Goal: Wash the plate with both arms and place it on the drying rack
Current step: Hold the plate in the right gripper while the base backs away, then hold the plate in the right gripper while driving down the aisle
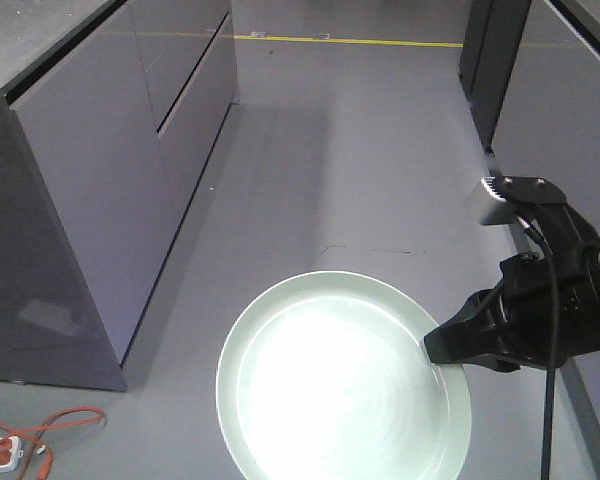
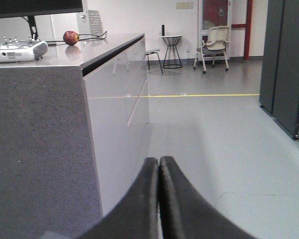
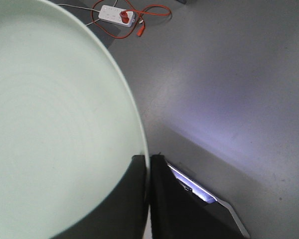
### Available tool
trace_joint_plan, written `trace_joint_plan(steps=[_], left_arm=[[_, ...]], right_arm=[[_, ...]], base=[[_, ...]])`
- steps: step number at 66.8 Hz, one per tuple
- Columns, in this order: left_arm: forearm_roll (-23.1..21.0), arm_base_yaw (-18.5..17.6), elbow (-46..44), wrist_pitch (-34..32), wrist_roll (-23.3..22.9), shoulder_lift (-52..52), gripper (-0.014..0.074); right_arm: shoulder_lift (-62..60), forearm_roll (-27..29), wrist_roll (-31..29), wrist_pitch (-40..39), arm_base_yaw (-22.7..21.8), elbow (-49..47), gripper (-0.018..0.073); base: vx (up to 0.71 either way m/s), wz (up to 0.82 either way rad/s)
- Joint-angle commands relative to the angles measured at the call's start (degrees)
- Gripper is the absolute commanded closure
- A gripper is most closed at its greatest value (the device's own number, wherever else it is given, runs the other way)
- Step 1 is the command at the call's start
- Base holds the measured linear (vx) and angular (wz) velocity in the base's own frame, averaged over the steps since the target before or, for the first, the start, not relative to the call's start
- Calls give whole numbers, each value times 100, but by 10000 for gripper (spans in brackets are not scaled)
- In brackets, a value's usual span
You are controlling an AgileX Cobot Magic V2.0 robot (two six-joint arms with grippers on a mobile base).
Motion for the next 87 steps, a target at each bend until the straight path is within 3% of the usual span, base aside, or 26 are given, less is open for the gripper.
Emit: trace_joint_plan(steps=[1,87], left_arm=[[-54,-44,-152,-441,-45,-75,603],[-54,-44,-152,-441,-45,-75,603]], right_arm=[[-130,244,-48,-117,3,-147,564],[-130,244,-48,-122,3,-147,564]], base=[[12,19],[17,1]])
